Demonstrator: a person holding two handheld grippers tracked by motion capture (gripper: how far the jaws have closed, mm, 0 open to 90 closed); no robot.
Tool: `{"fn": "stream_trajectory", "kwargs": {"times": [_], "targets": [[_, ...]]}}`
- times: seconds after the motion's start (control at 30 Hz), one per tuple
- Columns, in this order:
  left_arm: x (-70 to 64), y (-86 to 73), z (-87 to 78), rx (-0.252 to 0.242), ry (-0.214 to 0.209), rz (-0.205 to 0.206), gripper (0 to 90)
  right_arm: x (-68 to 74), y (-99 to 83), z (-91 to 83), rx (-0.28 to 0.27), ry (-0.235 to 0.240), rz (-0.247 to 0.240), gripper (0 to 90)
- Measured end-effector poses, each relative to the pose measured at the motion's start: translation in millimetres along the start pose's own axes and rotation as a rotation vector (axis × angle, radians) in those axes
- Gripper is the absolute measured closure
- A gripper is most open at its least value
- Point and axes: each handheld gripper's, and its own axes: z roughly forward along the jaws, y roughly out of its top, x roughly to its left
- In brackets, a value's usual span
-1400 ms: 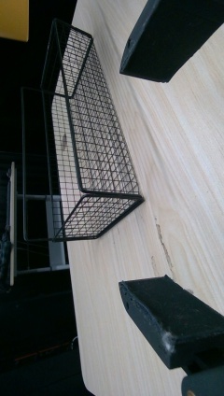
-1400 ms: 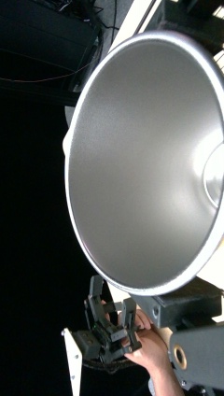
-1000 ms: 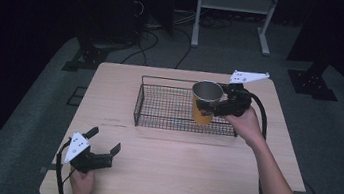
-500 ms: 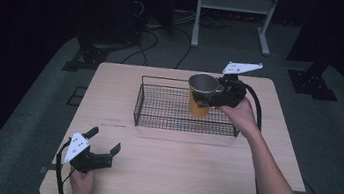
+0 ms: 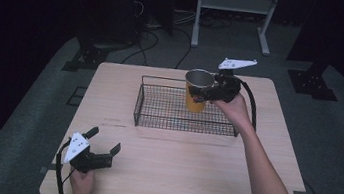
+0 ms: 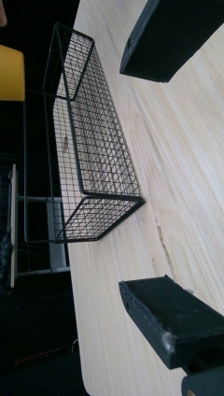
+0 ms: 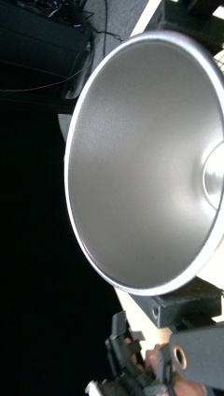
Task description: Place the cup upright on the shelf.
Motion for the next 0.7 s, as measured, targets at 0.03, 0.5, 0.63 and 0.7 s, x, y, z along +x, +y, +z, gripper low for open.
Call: {"fn": "stream_trajectory", "kwargs": {"times": [0.03,0.5,0.63,0.7], "targets": [[0.0,0.0,0.0,0.0,-0.001,0.001,0.0,0.0,0.0,0.0,0.0,0.0,0.0,12.0],[-0.1,0.0,-0.2,0.0,-0.002,0.001,0.0,-17.5,-14.7,29.5,0.043,-0.035,0.024,12.0],[-0.1,0.0,-0.2,0.001,-0.002,0.002,0.0,-22.9,-15.1,33.6,0.052,-0.047,0.033,12.0],[-0.1,0.1,-0.3,-0.001,-0.003,0.001,0.0,-28.4,-12.7,36.3,0.052,-0.058,0.047,12.1]]}}
